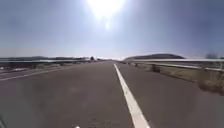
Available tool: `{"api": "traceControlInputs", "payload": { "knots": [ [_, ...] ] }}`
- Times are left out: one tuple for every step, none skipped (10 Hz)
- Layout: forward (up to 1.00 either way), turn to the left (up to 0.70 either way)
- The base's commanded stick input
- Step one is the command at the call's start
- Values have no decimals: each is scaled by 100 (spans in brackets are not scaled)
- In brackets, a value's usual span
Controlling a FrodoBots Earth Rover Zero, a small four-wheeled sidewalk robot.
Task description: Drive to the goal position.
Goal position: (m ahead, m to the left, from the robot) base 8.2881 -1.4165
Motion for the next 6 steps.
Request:
{"api": "traceControlInputs", "payload": {
  "knots": [
    [70, 0],
    [70, 0],
    [70, 0],
    [70, 0],
    [70, 0],
    [70, 0]
  ]
}}
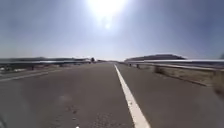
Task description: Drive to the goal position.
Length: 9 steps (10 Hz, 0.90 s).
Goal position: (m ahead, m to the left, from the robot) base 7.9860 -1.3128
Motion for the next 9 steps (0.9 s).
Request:
{"api": "traceControlInputs", "payload": {
  "knots": [
    [70, 0],
    [70, 0],
    [70, 0],
    [70, 0],
    [70, 0],
    [70, 0],
    [70, 0],
    [70, 0],
    [70, 0]
  ]
}}
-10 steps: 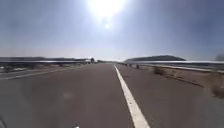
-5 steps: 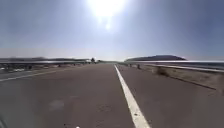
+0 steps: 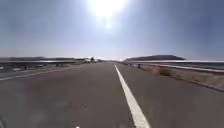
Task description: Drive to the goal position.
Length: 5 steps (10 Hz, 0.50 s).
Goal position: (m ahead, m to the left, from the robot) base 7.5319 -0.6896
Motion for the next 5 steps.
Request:
{"api": "traceControlInputs", "payload": {
  "knots": [
    [70, 0],
    [70, 0],
    [70, 0],
    [70, 0],
    [70, 0]
  ]
}}
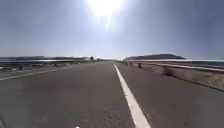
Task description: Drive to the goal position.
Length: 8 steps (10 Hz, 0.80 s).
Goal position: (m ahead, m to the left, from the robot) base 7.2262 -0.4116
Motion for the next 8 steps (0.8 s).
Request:
{"api": "traceControlInputs", "payload": {
  "knots": [
    [70, 0],
    [70, 0],
    [70, 0],
    [70, 0],
    [70, 0],
    [70, 0],
    [70, 0],
    [70, 0]
  ]
}}
